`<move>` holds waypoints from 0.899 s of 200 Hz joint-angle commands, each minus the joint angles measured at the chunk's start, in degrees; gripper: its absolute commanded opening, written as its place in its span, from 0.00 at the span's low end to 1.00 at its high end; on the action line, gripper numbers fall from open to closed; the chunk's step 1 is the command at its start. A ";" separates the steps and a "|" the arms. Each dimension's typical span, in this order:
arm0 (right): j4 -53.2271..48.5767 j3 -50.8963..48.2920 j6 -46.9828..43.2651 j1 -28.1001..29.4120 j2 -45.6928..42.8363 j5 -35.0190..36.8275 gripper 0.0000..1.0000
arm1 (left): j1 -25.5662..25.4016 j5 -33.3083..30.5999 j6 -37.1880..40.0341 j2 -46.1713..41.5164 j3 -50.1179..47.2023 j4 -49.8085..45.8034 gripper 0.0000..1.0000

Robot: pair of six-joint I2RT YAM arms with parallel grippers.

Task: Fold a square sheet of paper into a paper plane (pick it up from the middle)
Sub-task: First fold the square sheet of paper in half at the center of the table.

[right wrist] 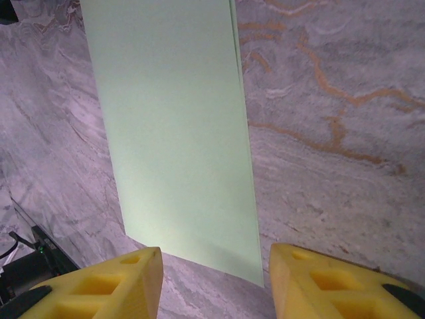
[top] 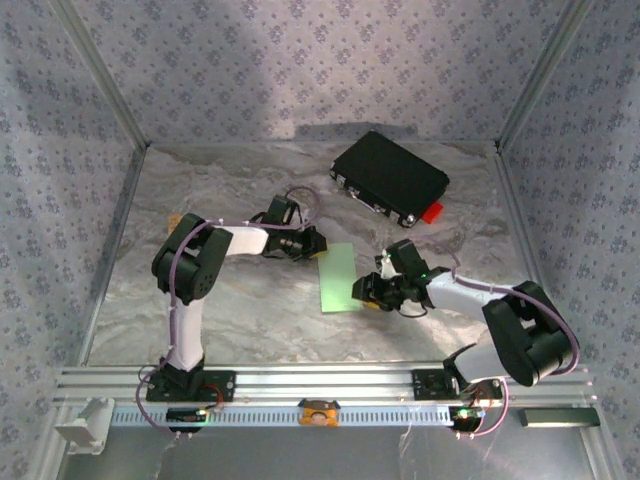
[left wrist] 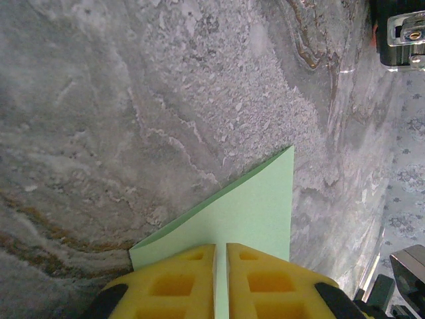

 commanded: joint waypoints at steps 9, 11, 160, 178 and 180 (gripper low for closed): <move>-2.33 -0.63 2.36 0.42 -1.15 -1.43 0.47 | 0.07 -2.32 -0.47 -0.32 -2.12 -4.92 0.12; -2.42 -0.63 2.41 0.43 -1.15 -1.40 0.47 | 0.07 -2.25 -0.46 -0.32 -2.08 -5.00 0.12; -3.31 -0.65 2.65 0.56 -3.62 -1.20 0.45 | -0.29 -0.90 2.43 -0.26 4.48 -10.83 0.16; -3.78 -0.54 2.51 0.51 -3.67 -1.44 0.47 | -0.12 -1.55 2.50 0.44 3.15 -10.44 0.16; -3.82 -0.54 2.62 0.47 -3.63 -1.45 0.47 | -0.07 -1.53 2.53 0.58 2.99 -10.40 0.16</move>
